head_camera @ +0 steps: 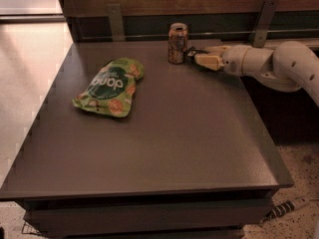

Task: Move rxbar chocolate near orange can

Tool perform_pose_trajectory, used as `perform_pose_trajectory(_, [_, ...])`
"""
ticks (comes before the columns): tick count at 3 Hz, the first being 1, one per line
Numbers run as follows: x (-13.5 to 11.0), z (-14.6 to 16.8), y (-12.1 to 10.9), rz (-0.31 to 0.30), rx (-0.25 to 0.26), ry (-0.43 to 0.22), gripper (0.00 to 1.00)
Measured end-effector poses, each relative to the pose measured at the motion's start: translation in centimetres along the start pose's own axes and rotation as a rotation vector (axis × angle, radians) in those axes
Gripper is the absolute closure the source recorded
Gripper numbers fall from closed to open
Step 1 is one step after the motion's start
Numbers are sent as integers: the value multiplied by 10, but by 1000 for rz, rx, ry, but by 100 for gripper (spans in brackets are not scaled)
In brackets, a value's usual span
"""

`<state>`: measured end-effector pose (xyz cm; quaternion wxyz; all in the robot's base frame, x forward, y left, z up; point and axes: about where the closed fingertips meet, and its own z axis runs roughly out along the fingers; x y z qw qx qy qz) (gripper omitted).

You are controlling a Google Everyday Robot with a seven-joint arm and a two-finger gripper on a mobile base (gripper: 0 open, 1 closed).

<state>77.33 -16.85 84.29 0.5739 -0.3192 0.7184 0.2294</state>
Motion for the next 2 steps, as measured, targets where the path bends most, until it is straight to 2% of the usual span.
perform_pose_trajectory(1, [0,2,2,0,-4,0,1])
perform_pose_trajectory(2, [0,3,2,0,-5,0,0])
